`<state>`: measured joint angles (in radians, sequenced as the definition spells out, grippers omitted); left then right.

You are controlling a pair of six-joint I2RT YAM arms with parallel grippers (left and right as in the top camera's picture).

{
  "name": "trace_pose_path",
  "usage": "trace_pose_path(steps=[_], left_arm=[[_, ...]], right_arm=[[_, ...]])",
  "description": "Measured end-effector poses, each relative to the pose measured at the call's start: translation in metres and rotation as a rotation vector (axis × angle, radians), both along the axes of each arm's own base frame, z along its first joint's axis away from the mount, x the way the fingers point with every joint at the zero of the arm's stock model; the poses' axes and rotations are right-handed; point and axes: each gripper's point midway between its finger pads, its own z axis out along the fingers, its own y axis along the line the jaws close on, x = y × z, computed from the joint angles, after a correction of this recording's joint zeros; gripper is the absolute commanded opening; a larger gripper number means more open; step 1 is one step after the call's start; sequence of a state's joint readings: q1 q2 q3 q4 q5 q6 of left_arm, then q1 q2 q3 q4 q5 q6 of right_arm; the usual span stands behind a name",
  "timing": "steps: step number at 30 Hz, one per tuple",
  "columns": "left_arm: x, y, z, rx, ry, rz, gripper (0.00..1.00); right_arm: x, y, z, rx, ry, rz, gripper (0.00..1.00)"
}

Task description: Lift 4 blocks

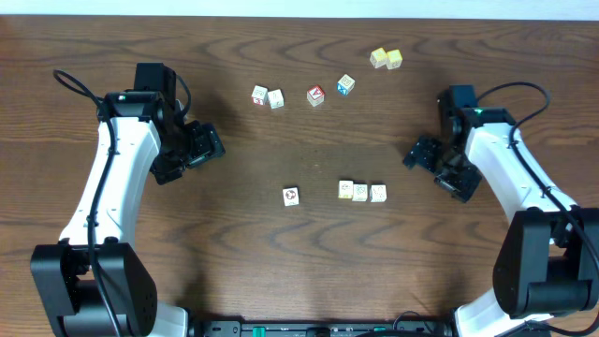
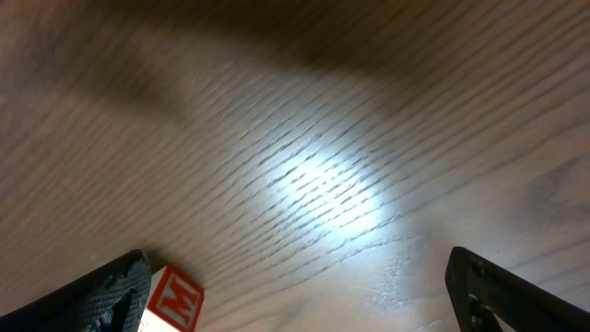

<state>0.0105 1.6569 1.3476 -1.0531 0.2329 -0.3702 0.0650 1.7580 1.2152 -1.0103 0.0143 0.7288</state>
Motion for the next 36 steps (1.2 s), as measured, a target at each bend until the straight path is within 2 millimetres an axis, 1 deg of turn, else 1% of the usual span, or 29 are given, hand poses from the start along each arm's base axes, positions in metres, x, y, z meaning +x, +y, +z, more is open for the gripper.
trace_pose_path(steps=[3, 8, 12, 15, 17, 22, 26, 32, 34, 36], left_arm=[[0.002, 0.000, 0.000, 0.000, -0.009, 0.000, 0.89], [0.004, 0.000, 0.001, 0.000, -0.016, 0.000, 0.89], [0.004, 0.000, 0.001, 0.000, -0.018, 0.000, 0.89], [0.004, 0.000, 0.001, 0.000, -0.018, 0.000, 0.89], [0.004, 0.000, 0.001, 0.000, -0.018, 0.000, 0.89], [0.004, 0.000, 0.001, 0.000, -0.018, 0.000, 0.89], [0.004, 0.000, 0.001, 0.000, -0.018, 0.000, 0.89], [0.004, 0.000, 0.001, 0.000, -0.018, 0.000, 0.89], [0.004, 0.000, 0.001, 0.000, -0.018, 0.000, 0.89], [0.004, 0.000, 0.001, 0.000, -0.017, 0.000, 0.89]], right_arm=[[-0.001, 0.006, 0.000, 0.000, 0.002, 0.017, 0.99], [-0.004, 0.008, 0.000, -0.003, 0.012, 0.008, 0.99], [-0.009, 0.003, 0.000, -0.033, 0.030, -0.033, 0.99], [-0.012, -0.002, -0.003, -0.058, 0.038, -0.071, 0.95], [-0.016, -0.004, -0.005, -0.073, 0.047, -0.097, 0.99], [-0.019, -0.011, -0.006, -0.105, 0.054, -0.139, 0.99], [-0.021, -0.023, -0.006, -0.111, 0.060, -0.184, 0.99], [-0.025, -0.059, -0.006, -0.115, 0.078, -0.241, 0.99], [-0.029, -0.068, -0.006, -0.112, 0.091, -0.246, 0.99], [-0.031, -0.069, -0.006, -0.098, 0.097, -0.244, 0.99]])
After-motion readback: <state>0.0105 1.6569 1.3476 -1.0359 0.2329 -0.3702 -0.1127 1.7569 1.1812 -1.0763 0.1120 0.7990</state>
